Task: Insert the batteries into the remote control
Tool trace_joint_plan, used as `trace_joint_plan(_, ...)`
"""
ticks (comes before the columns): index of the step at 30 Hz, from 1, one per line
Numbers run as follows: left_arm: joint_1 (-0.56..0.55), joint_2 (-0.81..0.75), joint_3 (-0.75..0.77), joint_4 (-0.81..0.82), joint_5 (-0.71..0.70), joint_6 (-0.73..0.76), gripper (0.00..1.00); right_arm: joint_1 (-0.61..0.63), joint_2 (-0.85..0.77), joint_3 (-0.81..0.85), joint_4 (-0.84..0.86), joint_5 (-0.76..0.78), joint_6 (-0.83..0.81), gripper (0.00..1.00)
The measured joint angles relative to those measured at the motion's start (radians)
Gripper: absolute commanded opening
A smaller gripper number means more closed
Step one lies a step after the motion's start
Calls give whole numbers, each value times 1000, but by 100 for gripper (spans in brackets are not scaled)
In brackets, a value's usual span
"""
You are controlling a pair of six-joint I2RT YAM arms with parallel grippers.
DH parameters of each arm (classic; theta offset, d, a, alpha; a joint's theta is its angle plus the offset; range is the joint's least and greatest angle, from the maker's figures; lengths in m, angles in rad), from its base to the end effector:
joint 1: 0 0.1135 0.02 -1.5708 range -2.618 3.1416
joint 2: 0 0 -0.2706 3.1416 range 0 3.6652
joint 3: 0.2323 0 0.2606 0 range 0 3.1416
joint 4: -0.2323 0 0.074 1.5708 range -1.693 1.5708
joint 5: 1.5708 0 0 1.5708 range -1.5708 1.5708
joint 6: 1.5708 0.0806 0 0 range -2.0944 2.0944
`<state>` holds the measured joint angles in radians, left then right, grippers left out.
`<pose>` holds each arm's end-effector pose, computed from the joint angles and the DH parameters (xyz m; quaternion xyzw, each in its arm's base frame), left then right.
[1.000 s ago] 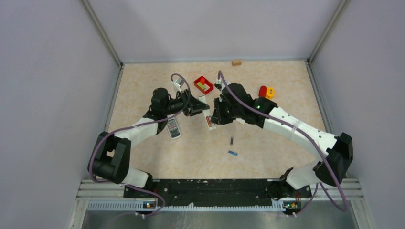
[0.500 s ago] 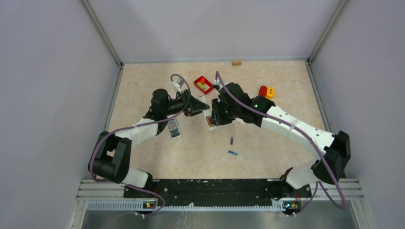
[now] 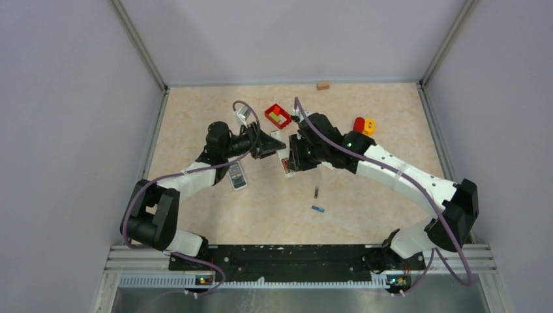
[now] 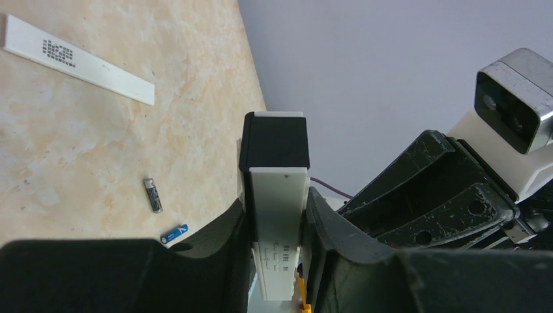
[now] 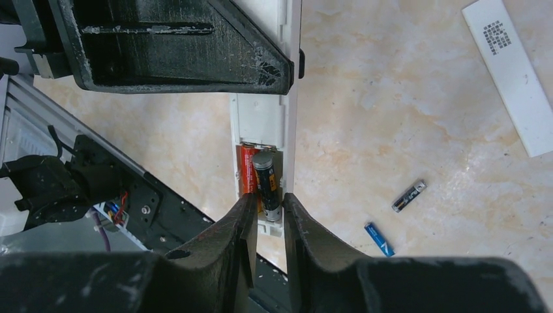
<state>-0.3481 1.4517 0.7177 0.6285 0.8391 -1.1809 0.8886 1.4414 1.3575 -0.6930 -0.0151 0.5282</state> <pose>0.3024 -0.1735 0.2434 -0.0254 0.7311 -0.6414 0.2312 0.2217 0.2748 0.3120 -0.1682 0.9068 0.2568 0.2891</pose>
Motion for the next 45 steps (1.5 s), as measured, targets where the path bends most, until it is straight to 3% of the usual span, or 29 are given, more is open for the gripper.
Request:
trace_joint_plan(10,0,0,0,-12,-4,10,0,1,1,-3,24,45,-2,23)
trace_joint_plan(14,0,-14,3,-145,-49,94,0,1,-1,-31,61,78,11,26)
trace_joint_plan(19,-11,-24,45,-398,-168,248,0,1,-24,-153,132,96,72,37)
trace_joint_plan(30,-150,98,264,-838,-529,477,0,-8,-49,-406,261,119,269,37)
trace_joint_plan(37,-214,267,351,-999,-710,507,0,-16,-12,-449,328,118,336,38)
trace_joint_plan(45,-235,277,398,-1085,-822,514,0,-17,68,-449,362,114,373,42)
